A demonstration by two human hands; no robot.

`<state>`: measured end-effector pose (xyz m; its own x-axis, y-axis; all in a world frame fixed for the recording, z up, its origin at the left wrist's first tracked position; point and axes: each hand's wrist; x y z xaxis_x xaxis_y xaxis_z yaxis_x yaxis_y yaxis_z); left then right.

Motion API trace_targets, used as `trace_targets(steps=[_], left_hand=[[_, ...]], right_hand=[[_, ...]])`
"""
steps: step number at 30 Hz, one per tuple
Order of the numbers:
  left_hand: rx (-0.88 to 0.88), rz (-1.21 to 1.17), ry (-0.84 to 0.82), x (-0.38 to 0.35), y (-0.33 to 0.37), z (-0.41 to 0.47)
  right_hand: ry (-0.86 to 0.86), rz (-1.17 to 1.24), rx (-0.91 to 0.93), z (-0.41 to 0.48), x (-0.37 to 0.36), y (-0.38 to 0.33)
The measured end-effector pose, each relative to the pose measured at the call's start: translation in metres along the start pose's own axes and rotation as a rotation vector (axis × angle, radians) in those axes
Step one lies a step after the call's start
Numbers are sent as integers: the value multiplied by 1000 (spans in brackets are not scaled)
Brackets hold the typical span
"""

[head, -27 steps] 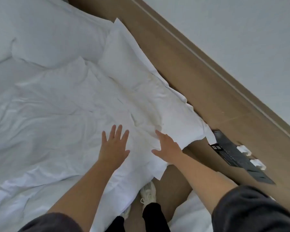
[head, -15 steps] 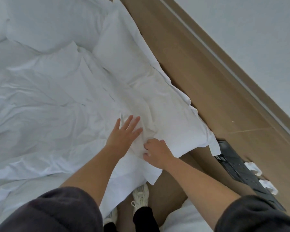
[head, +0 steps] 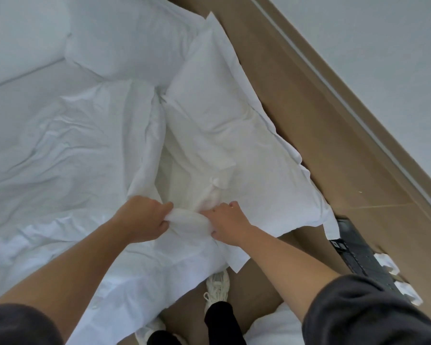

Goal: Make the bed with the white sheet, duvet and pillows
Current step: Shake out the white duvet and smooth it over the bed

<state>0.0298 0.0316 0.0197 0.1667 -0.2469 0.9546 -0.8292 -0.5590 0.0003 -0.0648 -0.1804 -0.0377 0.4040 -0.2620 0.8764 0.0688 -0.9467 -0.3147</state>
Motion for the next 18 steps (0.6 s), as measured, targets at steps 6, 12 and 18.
trace_targets(steps=[6,12,18], left_hand=[[42,-120,59,1,-26,-46],[-39,-146,262,-35,-40,-79],[-53,-202,395,-48,-42,-101]], right_hand=[[195,182,-377,23,-1,-14],[97,716,-629,55,12,-34],[135,579,-780,71,-7,-44]])
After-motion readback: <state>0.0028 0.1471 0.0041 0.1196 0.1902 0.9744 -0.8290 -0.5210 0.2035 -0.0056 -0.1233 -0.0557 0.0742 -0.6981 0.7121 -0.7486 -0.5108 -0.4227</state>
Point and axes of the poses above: each hand's wrist, its own z-axis towards the middle knuckle, its own x-axis out of the back of the hand, y = z × x, and after that the axes turned 14 degrees about y, right-handed
